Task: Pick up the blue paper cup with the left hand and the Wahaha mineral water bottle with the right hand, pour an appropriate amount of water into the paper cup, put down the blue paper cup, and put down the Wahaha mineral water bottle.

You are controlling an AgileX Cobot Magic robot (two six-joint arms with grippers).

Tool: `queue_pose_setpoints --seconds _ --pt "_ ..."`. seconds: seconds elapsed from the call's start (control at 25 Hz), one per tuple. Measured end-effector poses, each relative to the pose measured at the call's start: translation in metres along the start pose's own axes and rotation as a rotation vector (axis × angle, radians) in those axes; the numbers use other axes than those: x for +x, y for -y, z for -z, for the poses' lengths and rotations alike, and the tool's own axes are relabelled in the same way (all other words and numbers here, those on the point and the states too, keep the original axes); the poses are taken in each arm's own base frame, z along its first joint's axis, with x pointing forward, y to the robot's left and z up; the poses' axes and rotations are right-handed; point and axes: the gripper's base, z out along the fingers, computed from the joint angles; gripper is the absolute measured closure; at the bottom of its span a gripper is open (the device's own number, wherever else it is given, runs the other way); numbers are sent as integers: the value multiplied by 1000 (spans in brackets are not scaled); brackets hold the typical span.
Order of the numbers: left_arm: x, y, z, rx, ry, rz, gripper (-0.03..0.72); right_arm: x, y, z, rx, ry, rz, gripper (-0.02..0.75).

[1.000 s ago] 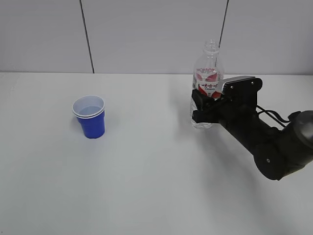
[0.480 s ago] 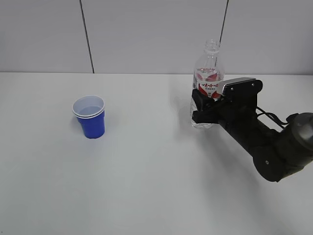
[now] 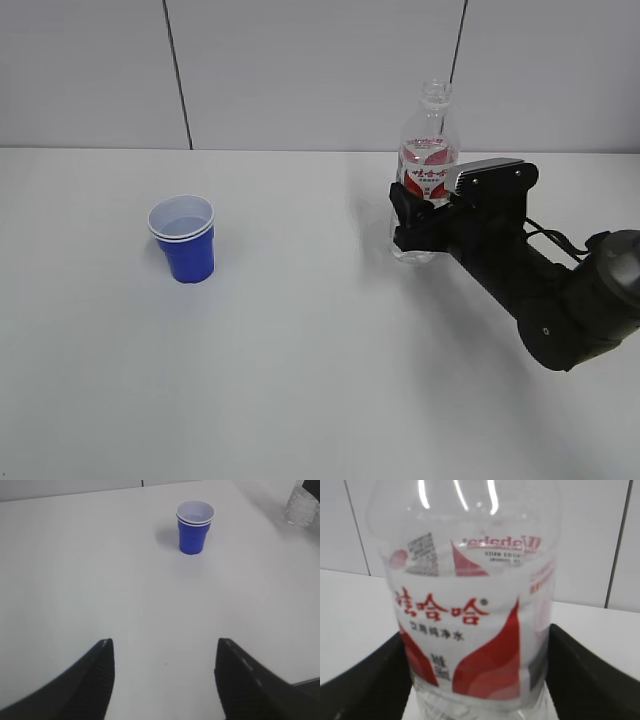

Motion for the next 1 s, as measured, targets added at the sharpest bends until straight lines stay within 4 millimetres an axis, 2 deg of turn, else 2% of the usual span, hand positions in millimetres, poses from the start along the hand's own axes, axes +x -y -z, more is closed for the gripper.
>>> queue_pose_setpoints --seconds 0.2,1.0 --pt "0 0 0 0 0 0 208 2 1 0 9 -15 -2 115" --pt "0 0 0 0 0 0 209 9 2 5 25 -61 4 111"
